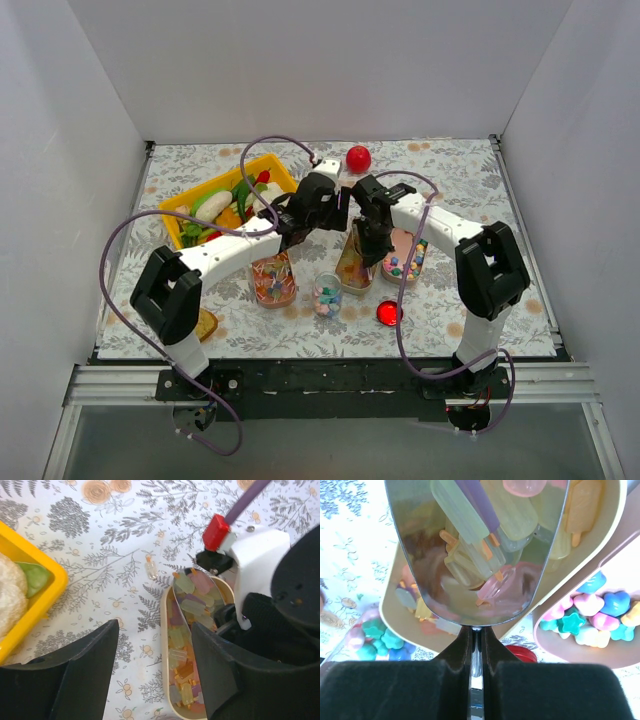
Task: Pack the candies
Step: Scoop the fake candies from the storage box.
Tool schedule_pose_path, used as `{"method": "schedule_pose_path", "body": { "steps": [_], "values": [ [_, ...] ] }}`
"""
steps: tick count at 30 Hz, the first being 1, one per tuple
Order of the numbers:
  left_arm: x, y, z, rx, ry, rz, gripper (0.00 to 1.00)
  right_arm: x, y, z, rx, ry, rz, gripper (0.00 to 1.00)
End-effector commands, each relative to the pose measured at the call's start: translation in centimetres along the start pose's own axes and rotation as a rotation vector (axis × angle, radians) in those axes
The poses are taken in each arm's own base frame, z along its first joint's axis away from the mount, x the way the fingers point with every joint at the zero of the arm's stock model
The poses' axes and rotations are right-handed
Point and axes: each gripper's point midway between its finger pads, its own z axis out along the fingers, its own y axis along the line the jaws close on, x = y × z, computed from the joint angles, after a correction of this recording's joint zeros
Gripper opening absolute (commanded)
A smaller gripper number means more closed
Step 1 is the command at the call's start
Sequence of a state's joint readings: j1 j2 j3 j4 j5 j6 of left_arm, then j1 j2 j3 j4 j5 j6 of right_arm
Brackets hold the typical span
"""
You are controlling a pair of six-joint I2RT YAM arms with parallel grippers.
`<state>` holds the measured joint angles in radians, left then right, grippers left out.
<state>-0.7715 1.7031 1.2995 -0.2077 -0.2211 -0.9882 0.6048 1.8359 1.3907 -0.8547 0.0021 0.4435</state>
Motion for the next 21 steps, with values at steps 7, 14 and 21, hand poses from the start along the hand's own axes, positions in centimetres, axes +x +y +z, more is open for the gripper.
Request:
{"method": "schedule_pose_path", "body": {
  "steps": [7, 14, 21],
  "values": [
    [-4.1, 5.1, -3.6, -0.075, -0.069, -0.116, 0.62, -0.6, 1.4, -4.0, -0.069, -0.084, 0.008, 0.01],
    [-4.1, 6.2, -4.6, 0.012, 0.029, -0.189, 0.68, 0.3, 1.9, -8.5, -0.124, -0.105, -0.037, 0.01],
    [-4.4, 4.6, -7.0, 0.146, 0.037, -0.185, 0.86, 3.3, 3.3, -11.8, -0.188, -0.095, -0.111, 0.01]
  ]
}}
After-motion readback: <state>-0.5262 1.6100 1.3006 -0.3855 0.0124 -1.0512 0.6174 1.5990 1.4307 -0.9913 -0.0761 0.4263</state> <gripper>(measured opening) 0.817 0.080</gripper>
